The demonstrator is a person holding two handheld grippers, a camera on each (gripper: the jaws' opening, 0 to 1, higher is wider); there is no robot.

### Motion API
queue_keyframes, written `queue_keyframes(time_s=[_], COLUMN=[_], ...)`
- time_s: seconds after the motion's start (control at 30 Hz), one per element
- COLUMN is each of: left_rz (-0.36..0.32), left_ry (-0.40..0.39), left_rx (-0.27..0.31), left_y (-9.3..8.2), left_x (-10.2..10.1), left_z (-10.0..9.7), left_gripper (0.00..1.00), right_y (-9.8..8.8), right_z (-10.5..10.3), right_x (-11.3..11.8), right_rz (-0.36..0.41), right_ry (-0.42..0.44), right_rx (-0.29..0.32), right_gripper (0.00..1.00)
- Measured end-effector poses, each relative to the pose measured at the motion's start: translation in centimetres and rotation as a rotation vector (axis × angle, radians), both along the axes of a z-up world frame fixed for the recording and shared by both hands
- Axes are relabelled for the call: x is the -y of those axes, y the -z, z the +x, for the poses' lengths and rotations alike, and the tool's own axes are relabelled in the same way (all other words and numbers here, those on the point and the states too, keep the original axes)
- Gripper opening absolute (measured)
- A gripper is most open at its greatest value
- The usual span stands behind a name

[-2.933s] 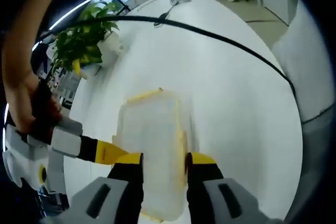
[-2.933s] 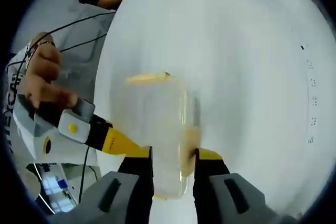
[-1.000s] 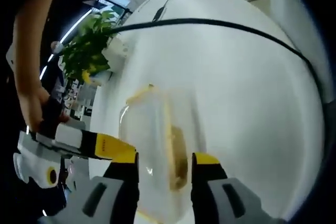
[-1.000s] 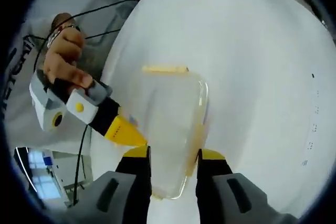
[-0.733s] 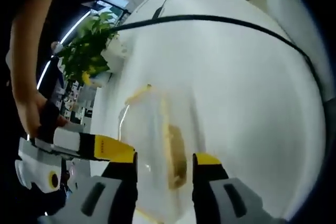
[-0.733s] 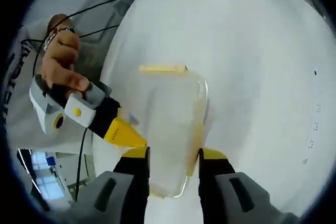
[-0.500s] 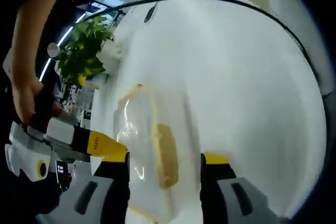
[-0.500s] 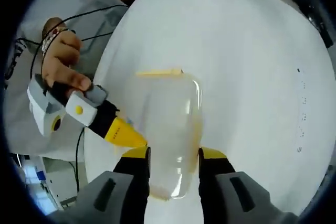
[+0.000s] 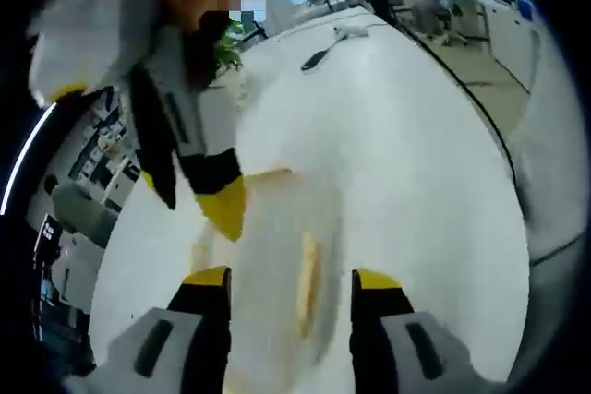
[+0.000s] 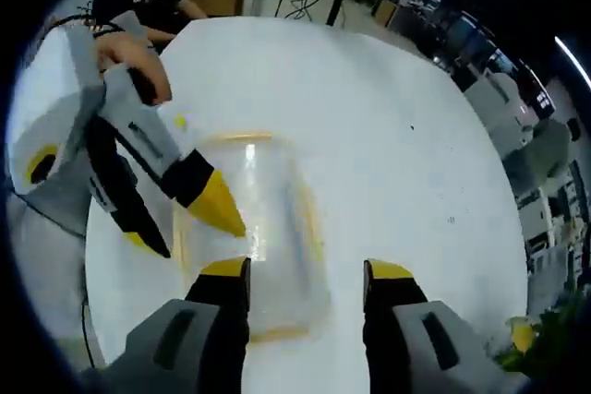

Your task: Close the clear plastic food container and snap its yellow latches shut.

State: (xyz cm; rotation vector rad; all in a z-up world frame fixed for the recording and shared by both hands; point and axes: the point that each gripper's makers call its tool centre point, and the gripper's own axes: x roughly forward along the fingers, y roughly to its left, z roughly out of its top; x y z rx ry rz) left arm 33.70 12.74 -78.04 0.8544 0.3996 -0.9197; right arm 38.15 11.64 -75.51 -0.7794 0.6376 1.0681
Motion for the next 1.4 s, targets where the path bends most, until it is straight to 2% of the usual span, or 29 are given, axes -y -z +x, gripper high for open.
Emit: queue_keyframes(time_s=[0.03,0.1,0.13,0.2,0.23,0.27,0.33,0.4,0.43,0.47,0.5,0.57,0.63,0.7,0.8,0.9,0.97,1.0,1.07,1.13,1.17,1.23,1.3,1.4], left_rz=[0.014,-0.045,-0.117,-0.256,-0.340,-0.391,-0.414,-0.372,-0.439,-0.411,-0.410,-0.423,-0.403,-0.330,-0.319,-0.323,-0.300,-0.284,-0.268,-0.253,-0.235,-0.240,-0.246,-0.224], left_ry=[-0.032,-0.082,-0.102,-0.167,-0.187,-0.209,-0.267,-0.318,-0.359,-0.397,-0.426,-0.416,-0.424,-0.421,-0.449,-0.434,-0.410,-0.396,-0.389,-0.357,-0.378,-0.354,-0.356,-0.345], left_rx=[0.005,-0.021,-0.048,-0.165,-0.191,-0.198,-0.197,-0.178,-0.195,-0.212,-0.217,-0.217,-0.210,-0.215,-0.224,-0.235,-0.256,-0.261,-0.270,-0.296,-0.310,-0.298,-0.329,-0.323], left_y=[0.0,-0.4,-0.9,-1.7,-2.5,-2.9,-2.8,-2.2,-2.2,-1.7,-1.5,-1.2,-0.7,0.6,1.6,1.8,2.2,2.5,2.8,3.1,3.6,3.6,3.6,3.6], left_x=[-0.5,-0.9,-0.7,-1.1,-1.4,-1.8,-3.6,-5.7,-5.8,-6.7,-7.2,-7.3,-7.5,-7.9,-7.6,-7.3,-7.0,-6.9,-6.8,-6.5,-6.8,-6.9,-7.2,-8.2], left_z=[0.4,0.7,0.7,0.3,0.3,0.5,1.1,1.6,1.9,1.9,2.0,1.8,1.7,1.7,2.3,2.3,2.1,2.2,2.2,1.8,1.8,2.2,2.1,2.1], left_gripper=[0.42,0.45,0.49,0.50,0.51,0.52,0.56,0.61,0.68,0.74,0.77,0.81,0.81,0.83,0.89,0.84,0.81,0.80,0.77,0.67,0.65,0.63,0.61,0.59], right_y=[-0.1,0.1,0.3,0.6,0.8,1.0,1.2,1.6,2.1,2.5,3.0,4.4,5.1,5.6,6.1,6.3,6.6,6.8,7.1,7.1,7.1,7.3,7.4,7.4], right_z=[-0.3,-1.2,-1.9,-2.6,-3.1,-3.3,-3.5,-3.6,-3.8,-4.0,-4.2,-5.3,-5.3,-5.3,-5.0,-4.9,-5.5,-5.3,-5.1,-4.7,-4.6,-4.8,-4.7,-4.6], right_x=[0.3,1.4,1.7,2.7,3.2,3.5,4.1,4.4,4.5,4.5,4.5,4.5,4.3,4.1,3.7,3.1,2.3,2.2,2.2,2.4,2.6,2.6,2.3,1.7], right_rz=[0.040,0.107,0.122,0.152,0.158,0.164,0.206,0.231,0.234,0.231,0.227,0.186,0.168,0.147,0.155,0.192,0.217,0.223,0.213,0.210,0.208,0.206,0.198,0.178], right_ry=[0.031,0.098,0.099,0.134,0.132,0.146,0.206,0.234,0.241,0.244,0.248,0.242,0.239,0.233,0.241,0.255,0.235,0.248,0.254,0.264,0.282,0.296,0.301,0.298], right_rx=[-0.010,-0.051,-0.080,-0.080,-0.085,-0.092,-0.098,-0.107,-0.120,-0.133,-0.148,-0.206,-0.198,-0.174,-0.164,-0.166,-0.197,-0.190,-0.175,-0.141,-0.141,-0.158,-0.139,-0.129], right_gripper=[0.45,0.47,0.48,0.47,0.48,0.49,0.52,0.57,0.59,0.60,0.60,0.61,0.64,0.66,0.66,0.65,0.64,0.64,0.63,0.58,0.55,0.51,0.50,0.45])
